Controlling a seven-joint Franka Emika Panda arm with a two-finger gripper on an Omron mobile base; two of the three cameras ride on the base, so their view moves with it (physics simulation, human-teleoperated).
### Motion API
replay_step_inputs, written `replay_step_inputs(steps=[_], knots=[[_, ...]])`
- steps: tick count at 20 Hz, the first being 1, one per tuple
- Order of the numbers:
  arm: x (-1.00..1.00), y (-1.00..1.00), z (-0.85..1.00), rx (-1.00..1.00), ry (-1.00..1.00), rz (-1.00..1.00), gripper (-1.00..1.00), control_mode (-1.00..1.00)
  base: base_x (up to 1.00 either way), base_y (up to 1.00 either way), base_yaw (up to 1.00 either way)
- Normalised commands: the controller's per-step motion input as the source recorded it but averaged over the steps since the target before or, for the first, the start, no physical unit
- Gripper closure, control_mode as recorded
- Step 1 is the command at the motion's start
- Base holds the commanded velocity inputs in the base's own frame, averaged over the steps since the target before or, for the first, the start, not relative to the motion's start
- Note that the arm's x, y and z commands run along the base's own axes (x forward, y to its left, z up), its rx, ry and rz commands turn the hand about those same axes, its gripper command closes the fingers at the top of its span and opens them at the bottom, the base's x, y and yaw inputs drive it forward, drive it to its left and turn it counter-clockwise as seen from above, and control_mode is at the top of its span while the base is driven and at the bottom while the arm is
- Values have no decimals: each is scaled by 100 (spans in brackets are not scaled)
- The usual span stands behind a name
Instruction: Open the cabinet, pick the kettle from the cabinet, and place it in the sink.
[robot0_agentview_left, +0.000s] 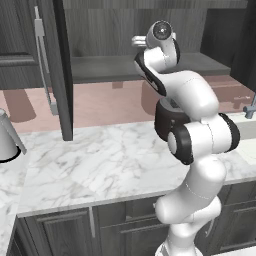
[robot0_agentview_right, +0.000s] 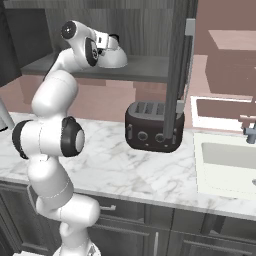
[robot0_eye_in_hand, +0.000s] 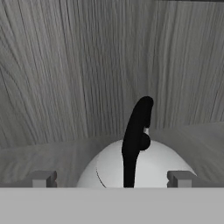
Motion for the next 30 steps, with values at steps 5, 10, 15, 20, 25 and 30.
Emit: replay_step_inputs(steps=[5, 10, 15, 20, 25, 30], knots=[[5, 0, 5, 0, 0, 0, -100, -100, 0, 0, 0], [7, 0, 1, 0, 0, -1, -100, -100, 0, 0, 0], [10, 0, 0, 0, 0, -2, -100, -100, 0, 0, 0], [12, 0, 0, 0, 0, -1, -100, -100, 0, 0, 0], [10, 0, 0, 0, 0, 0, -100, -100, 0, 0, 0], [6, 0, -1, 0, 2, 0, 100, -100, 0, 0, 0]])
